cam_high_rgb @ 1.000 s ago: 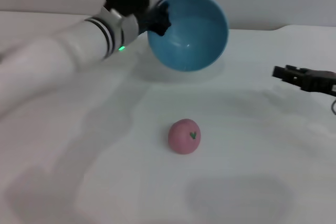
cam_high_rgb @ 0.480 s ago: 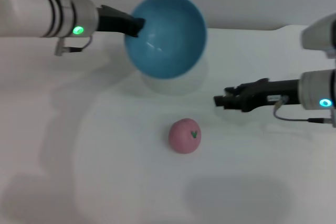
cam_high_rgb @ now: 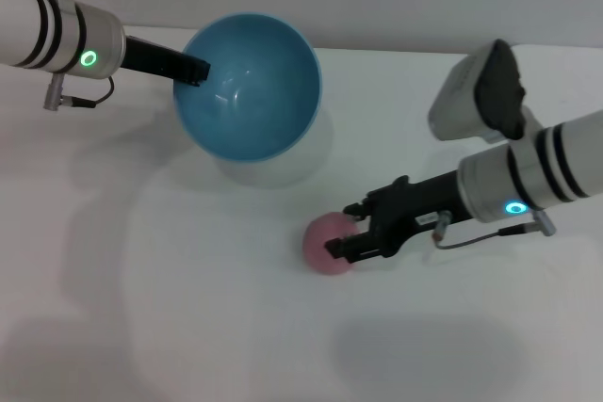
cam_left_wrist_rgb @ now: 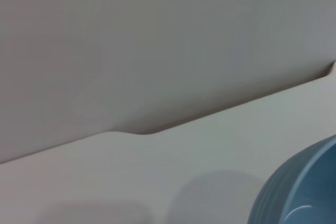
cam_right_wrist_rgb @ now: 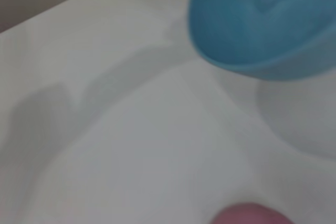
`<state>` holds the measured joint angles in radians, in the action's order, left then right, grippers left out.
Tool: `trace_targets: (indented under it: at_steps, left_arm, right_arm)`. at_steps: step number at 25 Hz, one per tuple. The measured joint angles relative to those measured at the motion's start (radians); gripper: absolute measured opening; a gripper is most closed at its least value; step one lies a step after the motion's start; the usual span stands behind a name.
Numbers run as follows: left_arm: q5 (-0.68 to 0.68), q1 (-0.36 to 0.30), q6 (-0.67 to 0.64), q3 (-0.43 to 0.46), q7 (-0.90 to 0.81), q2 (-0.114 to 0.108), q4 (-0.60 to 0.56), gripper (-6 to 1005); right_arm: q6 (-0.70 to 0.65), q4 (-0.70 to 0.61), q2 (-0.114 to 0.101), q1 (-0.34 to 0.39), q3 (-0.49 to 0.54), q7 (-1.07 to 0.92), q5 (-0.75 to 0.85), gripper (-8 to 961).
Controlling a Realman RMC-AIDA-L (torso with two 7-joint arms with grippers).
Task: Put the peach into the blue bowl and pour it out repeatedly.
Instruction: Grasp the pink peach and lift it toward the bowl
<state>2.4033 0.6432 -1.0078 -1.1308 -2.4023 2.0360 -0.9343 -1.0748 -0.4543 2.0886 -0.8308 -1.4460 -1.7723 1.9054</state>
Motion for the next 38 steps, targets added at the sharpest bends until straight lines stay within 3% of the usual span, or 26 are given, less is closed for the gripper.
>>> trace_targets:
  at_steps: [4,12,21,22,26,29,38]
  left_arm:
    - [0.004,0.004,-0.02,0.001,0.0,0.004,-0.011,-2]
    - [0.049,0.028,-0.103,0.002,-0.035,0.006,-0.011,-2]
    - [0.116,0.044,-0.159,-0.009,-0.09,0.013,-0.028,-1]
    - [0.116,0.047,-0.16,-0.009,-0.09,0.014,-0.027,-1]
    - [0.117,0.05,-0.159,-0.01,-0.09,0.016,-0.021,-1]
    - [0.117,0.05,-0.159,-0.01,-0.09,0.018,-0.02,-1]
    - [0.117,0.05,-0.159,-0.016,-0.117,0.02,-0.012,-2]
  right_arm:
    - [0.059,-0.021,0.001,-0.003,-0.134,0.002,-0.08,599]
    - [0.317,-0.028,0.002,0.025,-0.439,0.012,-0.29,644]
    - [0.397,-0.029,0.002,0.042,-0.562,0.039,-0.324,642]
    - [0.413,-0.028,0.002,0.047,-0.568,0.041,-0.324,603]
    - [0.433,-0.067,-0.004,0.095,-0.529,0.041,-0.327,448]
    - [0.434,-0.104,-0.009,0.139,-0.468,0.042,-0.326,393]
    - [0.376,-0.14,-0.02,0.277,-0.102,0.115,-0.323,231]
